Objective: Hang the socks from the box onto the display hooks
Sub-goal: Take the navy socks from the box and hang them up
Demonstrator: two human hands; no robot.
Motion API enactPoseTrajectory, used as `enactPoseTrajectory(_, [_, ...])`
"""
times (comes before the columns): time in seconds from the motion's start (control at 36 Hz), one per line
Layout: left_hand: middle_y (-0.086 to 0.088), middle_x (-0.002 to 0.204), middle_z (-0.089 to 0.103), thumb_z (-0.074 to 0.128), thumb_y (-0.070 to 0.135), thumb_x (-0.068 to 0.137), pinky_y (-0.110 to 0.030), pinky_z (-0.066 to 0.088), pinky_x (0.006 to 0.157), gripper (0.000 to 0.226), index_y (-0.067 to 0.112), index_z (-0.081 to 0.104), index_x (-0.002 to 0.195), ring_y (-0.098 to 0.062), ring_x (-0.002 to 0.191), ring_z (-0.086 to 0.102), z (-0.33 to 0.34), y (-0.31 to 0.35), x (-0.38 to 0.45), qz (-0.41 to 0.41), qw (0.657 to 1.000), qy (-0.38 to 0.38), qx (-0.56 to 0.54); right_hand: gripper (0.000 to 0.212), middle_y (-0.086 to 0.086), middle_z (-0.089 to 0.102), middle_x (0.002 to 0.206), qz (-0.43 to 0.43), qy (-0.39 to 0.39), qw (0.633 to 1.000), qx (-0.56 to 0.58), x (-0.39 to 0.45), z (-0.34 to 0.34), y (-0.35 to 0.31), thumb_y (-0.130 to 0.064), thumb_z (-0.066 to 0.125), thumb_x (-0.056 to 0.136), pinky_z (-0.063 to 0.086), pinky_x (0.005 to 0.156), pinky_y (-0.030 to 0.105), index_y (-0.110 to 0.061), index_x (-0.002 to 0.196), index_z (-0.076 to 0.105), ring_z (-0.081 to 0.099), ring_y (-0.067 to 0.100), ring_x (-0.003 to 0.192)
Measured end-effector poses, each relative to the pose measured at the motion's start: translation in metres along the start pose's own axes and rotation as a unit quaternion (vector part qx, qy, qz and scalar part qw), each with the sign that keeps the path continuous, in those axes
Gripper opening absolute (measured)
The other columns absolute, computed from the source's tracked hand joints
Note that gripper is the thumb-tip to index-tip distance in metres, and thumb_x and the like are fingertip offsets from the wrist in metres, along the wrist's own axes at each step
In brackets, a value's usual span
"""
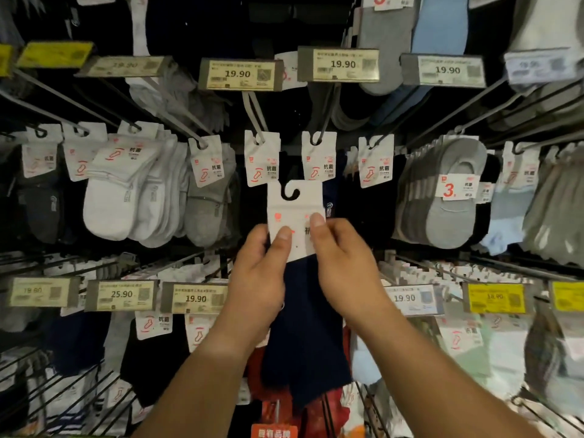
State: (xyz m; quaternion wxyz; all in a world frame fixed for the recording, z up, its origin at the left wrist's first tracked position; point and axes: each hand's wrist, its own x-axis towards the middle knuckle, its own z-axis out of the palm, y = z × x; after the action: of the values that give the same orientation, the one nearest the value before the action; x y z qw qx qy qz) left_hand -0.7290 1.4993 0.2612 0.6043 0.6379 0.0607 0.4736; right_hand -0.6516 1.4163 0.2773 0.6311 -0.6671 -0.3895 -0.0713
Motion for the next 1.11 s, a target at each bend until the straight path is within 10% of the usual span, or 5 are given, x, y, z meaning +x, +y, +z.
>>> enactPoseTrajectory(0.17, [-0.001,0.098,0.074,0.050,0.036,0.104,-0.044,0.056,0.088,0.025,0.018,0.066,0.098,-0.020,0.095,0.070,0.027,0.011,0.040,0.010,0.997,-0.008,0.082,0.029,-0.004,0.071,0.095,0.008,0.036,0.998,0.050,0.028,-0.016,-0.006,-0.044,0.050,0.100,0.055,0.078,0.033,-0.018,0.100,0.063,0.068,0.014,0.088])
enactPoseTrajectory(0.33, [0.004,0.097,0.065,0.043,0.038,0.106,-0.025,0.046,0.077,0.031,0.014,0.061,0.100,-0.011,0.091,0.061,0.048,0.045,0.073,0.122,0.981,0.000,0.150,0.032,0.004,0.071,0.099,-0.051,0.068,0.996,0.030,0.065,-0.033,-0.038,-0.045,0.050,0.099,0.055,0.087,0.049,-0.016,0.099,0.063,0.068,0.021,0.092])
enactPoseTrajectory(0.58, [0.006,0.086,0.057,0.040,0.044,0.106,-0.031,0.041,0.070,0.032,0.022,0.051,0.084,-0.011,0.077,0.053,0.061,0.069,0.110,0.121,0.983,-0.012,0.137,0.031,0.003,0.063,0.090,-0.077,0.061,0.995,0.010,0.103,-0.045,-0.066,-0.042,0.047,0.102,0.047,0.070,0.032,-0.018,0.083,0.053,0.058,0.016,0.081])
enactPoseTrajectory(0.97, [0.003,0.094,0.059,0.039,0.044,0.106,-0.027,0.039,0.060,0.036,0.014,0.058,0.106,-0.013,0.083,0.057,0.066,0.055,0.137,0.085,0.981,-0.009,0.173,0.038,0.015,0.070,0.108,-0.011,0.032,0.999,0.034,0.130,-0.043,-0.053,-0.039,0.051,0.100,0.053,0.087,0.039,-0.004,0.099,0.065,0.067,0.028,0.099])
enactPoseTrajectory(1.11, [0.000,0.090,0.060,0.040,0.042,0.106,-0.028,0.039,0.059,0.034,0.014,0.058,0.097,-0.015,0.079,0.056,0.063,0.042,0.152,0.052,0.981,-0.011,0.189,0.031,0.003,0.067,0.094,0.023,0.010,1.000,0.012,0.147,-0.037,-0.039,-0.038,0.051,0.101,0.048,0.066,0.027,-0.011,0.097,0.064,0.062,0.015,0.083])
